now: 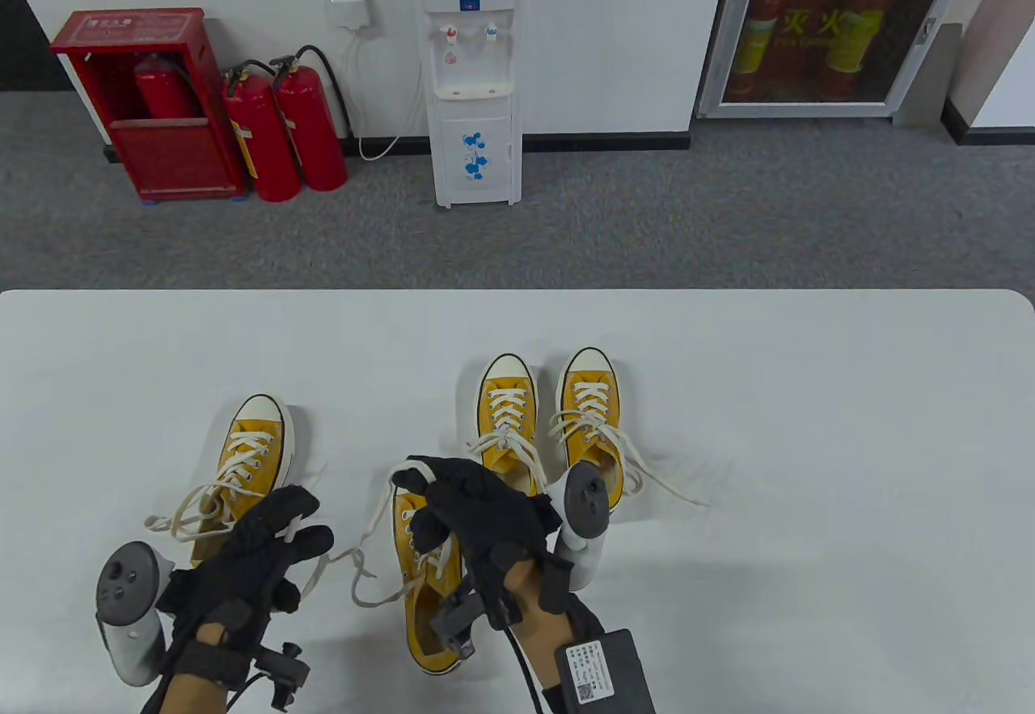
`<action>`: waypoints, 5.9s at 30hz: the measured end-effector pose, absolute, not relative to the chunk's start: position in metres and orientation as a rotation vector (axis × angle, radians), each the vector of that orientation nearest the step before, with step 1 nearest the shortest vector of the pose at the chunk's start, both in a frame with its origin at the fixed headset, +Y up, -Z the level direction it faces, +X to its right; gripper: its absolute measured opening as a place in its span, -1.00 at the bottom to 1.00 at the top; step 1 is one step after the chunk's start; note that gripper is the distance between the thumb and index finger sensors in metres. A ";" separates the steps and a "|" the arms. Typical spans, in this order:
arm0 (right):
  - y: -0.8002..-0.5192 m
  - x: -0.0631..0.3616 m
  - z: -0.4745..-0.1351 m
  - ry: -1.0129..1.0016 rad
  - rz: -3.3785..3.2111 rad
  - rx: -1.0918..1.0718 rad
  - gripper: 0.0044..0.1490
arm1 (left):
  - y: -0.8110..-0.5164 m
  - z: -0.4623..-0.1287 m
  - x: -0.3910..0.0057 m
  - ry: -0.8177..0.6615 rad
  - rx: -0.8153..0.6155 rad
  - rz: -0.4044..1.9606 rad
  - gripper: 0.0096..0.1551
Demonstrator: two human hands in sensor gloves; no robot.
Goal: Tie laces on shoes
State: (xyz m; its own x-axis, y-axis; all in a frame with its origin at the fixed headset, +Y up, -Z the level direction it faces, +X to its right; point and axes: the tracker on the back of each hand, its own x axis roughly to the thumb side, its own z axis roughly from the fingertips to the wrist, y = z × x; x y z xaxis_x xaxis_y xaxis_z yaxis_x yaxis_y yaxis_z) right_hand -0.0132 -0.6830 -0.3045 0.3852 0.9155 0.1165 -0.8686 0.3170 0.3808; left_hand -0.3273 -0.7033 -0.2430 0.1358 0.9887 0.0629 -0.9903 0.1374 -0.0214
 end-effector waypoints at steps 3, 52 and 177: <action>-0.686 -0.013 -0.304 0.135 1.108 0.401 -0.50 | -0.699 -0.241 -0.333 -0.031 0.039 1.326 -0.38; -0.696 -0.061 -0.281 0.389 1.512 0.643 -0.50 | -0.727 -0.252 -0.283 -0.289 -0.274 1.657 -0.16; -0.685 0.196 -0.262 -0.350 2.164 -0.074 -0.48 | -0.706 -0.248 -0.290 -0.085 -0.137 0.458 -0.55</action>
State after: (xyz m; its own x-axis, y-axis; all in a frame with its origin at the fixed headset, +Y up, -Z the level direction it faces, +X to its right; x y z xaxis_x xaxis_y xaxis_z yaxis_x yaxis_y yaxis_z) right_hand 0.1964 -0.6851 -0.2621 -0.5816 0.8098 0.0771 -0.7928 -0.5430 -0.2768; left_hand -0.2903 -0.7064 -0.2483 0.8936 0.4460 0.0506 -0.4346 0.8879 -0.1512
